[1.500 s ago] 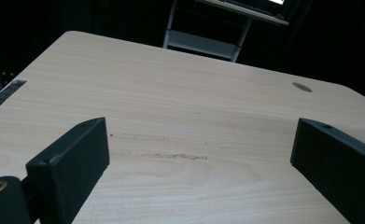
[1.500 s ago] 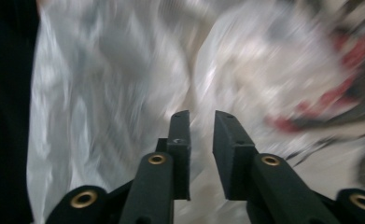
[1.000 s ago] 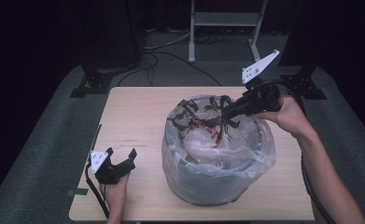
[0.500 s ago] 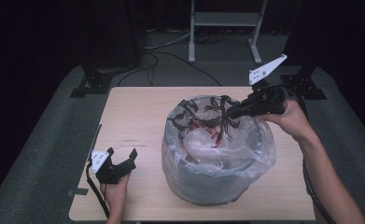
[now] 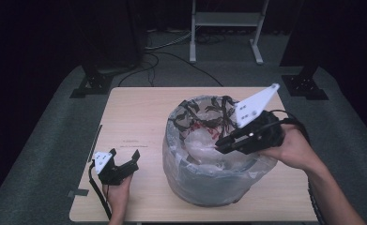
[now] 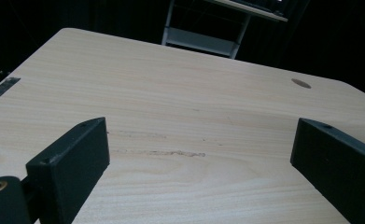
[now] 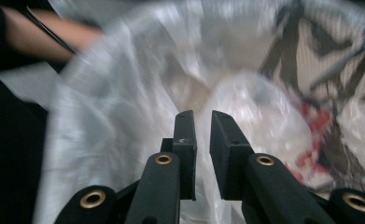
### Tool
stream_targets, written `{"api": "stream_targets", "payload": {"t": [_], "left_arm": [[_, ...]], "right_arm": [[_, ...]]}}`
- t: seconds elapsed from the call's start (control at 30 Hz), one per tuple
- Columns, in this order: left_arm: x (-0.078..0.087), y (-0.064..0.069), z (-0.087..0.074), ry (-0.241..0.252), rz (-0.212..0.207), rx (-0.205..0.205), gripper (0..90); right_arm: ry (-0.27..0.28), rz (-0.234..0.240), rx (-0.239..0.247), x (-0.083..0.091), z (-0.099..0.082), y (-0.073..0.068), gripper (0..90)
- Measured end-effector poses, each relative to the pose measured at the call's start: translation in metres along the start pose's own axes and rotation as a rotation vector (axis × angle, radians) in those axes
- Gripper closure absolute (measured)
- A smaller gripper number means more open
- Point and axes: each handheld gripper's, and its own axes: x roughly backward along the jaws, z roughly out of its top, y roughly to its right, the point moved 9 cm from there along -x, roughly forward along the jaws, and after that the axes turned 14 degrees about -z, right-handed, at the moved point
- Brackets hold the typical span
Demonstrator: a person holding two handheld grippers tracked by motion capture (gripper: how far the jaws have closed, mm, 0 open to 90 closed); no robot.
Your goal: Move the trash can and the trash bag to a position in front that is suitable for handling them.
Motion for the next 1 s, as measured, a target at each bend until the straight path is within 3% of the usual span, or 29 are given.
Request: {"api": "stream_targets", "payload": {"t": [0.13,0.33,0.47,0.5,0.63,0.83,1.0], "left_arm": [[-0.001,0.002,0.0,-0.002,-0.002,-0.006,3.3],[0.0,0.0,0.0,-0.002,-0.004,0.0,3.4],[0.0,0.001,0.001,0.003,-0.007,-0.004,3.4],[0.0,0.001,0.001,0.004,-0.007,-0.005,3.4],[0.001,0.001,0.002,0.005,-0.007,-0.003,3.4],[0.001,-0.001,0.002,0.007,-0.005,-0.001,3.4],[0.001,0.0,0.002,0.003,-0.003,-0.007,3.4]], "right_arm": [[-0.097,0.008,0.026,-0.017,0.0,-0.003,81.5],[-0.253,-0.009,0.104,-0.037,-0.007,-0.01,85.9],[-0.332,0.056,0.161,-0.042,-0.014,-0.023,87.6],[-0.329,0.052,0.173,-0.042,-0.014,-0.024,86.8],[-0.236,0.023,0.128,-0.031,-0.007,-0.015,81.1],[-0.076,-0.024,0.0,-0.009,-0.011,0.007,72.6],[0.01,-0.073,-0.087,0.003,-0.018,0.027,64.3]]}}
